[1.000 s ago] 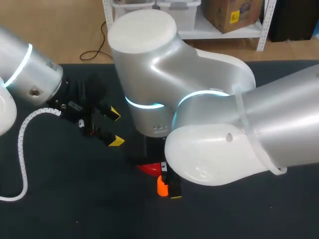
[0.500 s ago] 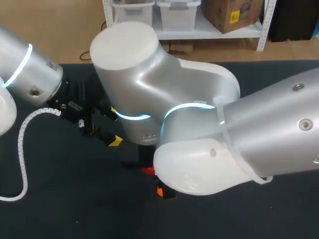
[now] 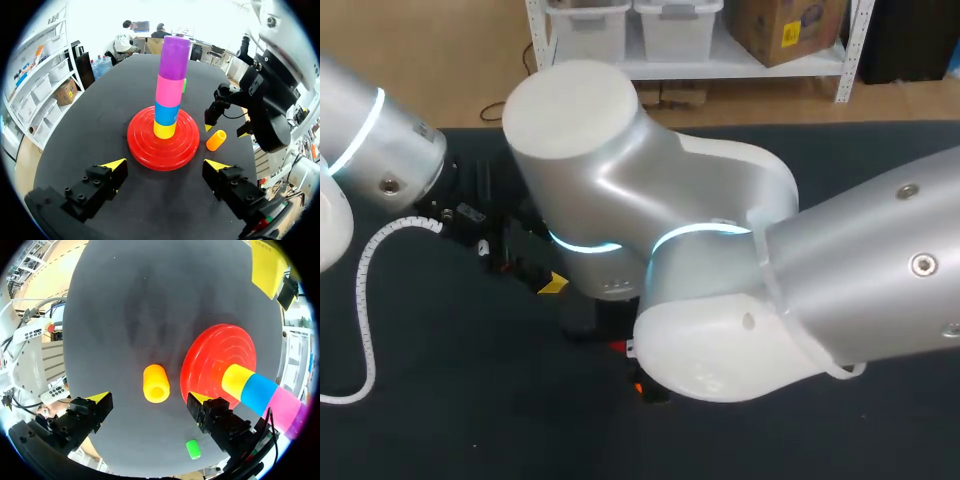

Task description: Pick up and stack the cylinders on the red base in this order: pink,purple,orange,green

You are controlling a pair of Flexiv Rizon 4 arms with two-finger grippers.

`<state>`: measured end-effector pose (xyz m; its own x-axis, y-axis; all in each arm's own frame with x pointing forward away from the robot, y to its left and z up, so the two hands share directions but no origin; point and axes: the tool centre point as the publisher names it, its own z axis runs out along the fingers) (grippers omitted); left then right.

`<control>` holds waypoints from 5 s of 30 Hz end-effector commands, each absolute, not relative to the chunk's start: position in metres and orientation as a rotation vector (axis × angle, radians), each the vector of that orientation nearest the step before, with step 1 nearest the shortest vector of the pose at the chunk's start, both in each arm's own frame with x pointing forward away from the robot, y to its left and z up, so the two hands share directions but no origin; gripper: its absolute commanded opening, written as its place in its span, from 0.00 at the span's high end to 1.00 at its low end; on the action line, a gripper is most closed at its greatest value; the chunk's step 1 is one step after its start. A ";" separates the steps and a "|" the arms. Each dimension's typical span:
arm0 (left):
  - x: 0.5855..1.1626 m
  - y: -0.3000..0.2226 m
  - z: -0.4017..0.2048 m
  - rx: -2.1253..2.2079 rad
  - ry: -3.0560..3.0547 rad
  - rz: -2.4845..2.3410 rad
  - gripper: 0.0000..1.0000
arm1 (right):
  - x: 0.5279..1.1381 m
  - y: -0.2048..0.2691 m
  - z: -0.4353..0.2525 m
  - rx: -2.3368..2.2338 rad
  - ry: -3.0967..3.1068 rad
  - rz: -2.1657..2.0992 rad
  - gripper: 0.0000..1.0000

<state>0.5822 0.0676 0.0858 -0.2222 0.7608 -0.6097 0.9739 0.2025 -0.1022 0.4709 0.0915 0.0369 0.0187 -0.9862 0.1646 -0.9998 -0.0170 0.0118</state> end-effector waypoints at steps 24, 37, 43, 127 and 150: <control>0.583 0.067 0.086 1.615 2.059 -0.667 0.00 | 0.474 0.098 0.030 2.154 -2.184 0.136 0.46; 0.583 0.067 0.086 1.615 2.059 -0.667 0.00 | 0.472 0.100 0.030 2.163 -2.174 0.140 0.64; 0.583 0.067 0.086 1.615 2.059 -0.667 0.00 | 0.471 0.100 0.032 2.169 -2.167 0.161 1.00; 0.583 0.067 0.086 1.615 2.059 -0.667 0.00 | 0.609 0.113 0.245 1.914 -2.437 0.281 1.00; 0.583 0.067 0.086 1.615 2.059 -0.667 0.00 | 0.604 0.111 0.232 1.897 -2.428 0.256 1.00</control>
